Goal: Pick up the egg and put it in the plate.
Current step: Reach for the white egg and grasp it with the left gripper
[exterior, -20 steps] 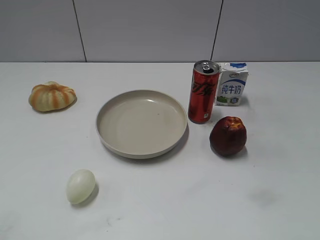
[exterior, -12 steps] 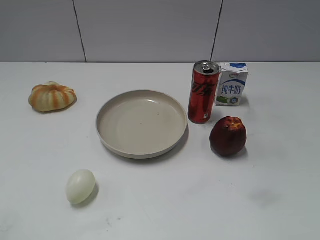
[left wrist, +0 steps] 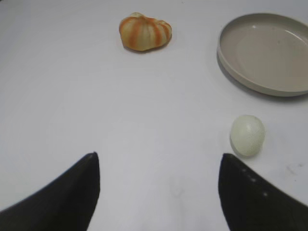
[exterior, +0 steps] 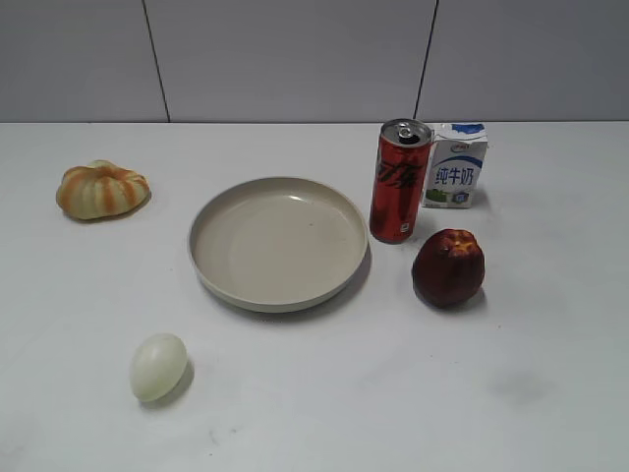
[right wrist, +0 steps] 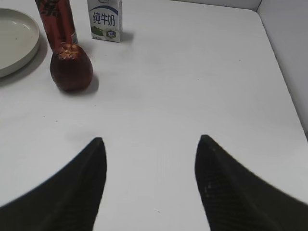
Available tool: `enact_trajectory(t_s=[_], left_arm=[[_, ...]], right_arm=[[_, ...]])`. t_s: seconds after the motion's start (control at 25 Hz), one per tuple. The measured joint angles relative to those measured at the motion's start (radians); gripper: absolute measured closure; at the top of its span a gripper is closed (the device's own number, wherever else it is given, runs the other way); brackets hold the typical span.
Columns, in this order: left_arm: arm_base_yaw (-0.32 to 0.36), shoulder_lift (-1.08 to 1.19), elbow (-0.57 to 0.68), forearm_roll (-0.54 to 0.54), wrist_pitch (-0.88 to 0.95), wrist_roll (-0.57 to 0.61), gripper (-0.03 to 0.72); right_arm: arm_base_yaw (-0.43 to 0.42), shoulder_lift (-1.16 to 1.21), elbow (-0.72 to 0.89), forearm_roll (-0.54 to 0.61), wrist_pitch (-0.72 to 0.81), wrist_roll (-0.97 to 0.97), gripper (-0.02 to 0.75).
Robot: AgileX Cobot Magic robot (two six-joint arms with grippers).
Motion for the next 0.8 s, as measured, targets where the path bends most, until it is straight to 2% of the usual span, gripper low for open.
enact_trajectory(t_s=[0.32, 0.44, 0.64, 0.8], left_arm=[[-0.186, 0.265, -0.007, 0.005, -0.109, 0.000, 0.123], [-0.234, 0.396, -0.007, 0.005, -0.140, 0.000, 0.123], [-0.255, 0.638, -0.016, -0.012, -0.158, 0.001, 0.123], [-0.255, 0.808, -0.092, -0.051, -0.159, 0.001, 0.123]], right_arm=[[0.000, 0.000, 0.000, 0.000, 0.000, 0.000, 0.290], [0.000, 0.000, 0.000, 0.000, 0.000, 0.000, 0.290], [0.000, 0.000, 0.000, 0.000, 0.000, 0.000, 0.290], [0.000, 0.000, 0.000, 0.000, 0.000, 0.000, 0.290]])
